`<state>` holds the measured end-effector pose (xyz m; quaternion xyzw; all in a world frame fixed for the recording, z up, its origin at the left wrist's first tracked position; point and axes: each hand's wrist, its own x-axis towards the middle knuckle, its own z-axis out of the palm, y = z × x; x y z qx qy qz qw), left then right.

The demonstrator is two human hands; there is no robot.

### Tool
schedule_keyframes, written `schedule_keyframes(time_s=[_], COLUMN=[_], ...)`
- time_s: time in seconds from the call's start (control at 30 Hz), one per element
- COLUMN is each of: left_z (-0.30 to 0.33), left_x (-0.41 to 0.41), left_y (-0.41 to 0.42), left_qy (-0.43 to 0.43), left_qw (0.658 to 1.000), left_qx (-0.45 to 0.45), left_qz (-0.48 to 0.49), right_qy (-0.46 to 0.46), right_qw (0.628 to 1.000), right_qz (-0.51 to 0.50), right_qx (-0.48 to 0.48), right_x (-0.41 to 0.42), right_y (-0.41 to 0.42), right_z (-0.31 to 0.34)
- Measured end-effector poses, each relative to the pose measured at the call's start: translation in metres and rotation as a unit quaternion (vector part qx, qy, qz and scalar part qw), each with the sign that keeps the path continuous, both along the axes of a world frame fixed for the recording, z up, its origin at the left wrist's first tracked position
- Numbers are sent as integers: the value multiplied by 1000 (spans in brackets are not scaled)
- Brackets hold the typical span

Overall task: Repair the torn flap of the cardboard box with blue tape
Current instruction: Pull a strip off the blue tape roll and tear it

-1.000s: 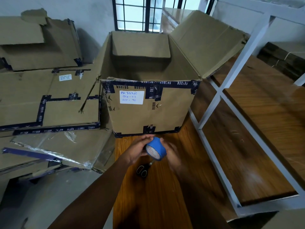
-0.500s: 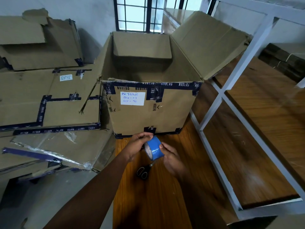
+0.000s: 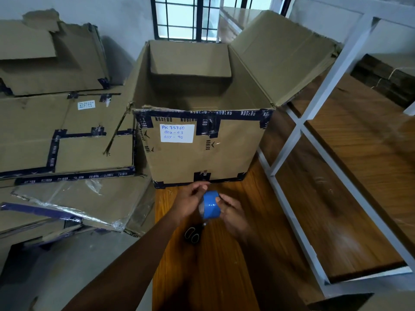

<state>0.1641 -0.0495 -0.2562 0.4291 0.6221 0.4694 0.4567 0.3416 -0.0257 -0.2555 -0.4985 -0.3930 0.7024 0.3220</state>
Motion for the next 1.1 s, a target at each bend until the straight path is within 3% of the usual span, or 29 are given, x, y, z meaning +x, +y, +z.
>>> schedule_keyframes(time_s=[0.13, 0.27, 0.43, 0.67, 0.83, 1.1], left_z=[-6, -4, 3, 2, -5, -11], left_x=[11, 20, 20, 16, 11, 5], left_y=[0, 1, 6, 2, -7, -10], left_qy=[96, -34, -185, -153, -183, -209], left_qw=[995, 993, 971, 984, 982, 977], left_qx=[32, -31, -80, -49, -30, -30], left_qz=[-3, 106, 125, 73, 33, 30], right_qy=[15, 18, 17, 16, 12, -32], right_qw=[998, 997, 998, 997, 997, 998], right_qz=[-58, -78, -55, -78, -80, -4], right_qx=[0, 9, 19, 17, 17, 56], right_x=[-2, -5, -7, -11, -8, -8], right_y=[2, 6, 10, 13, 14, 12], right_z=[0, 2, 3, -3, -3, -6])
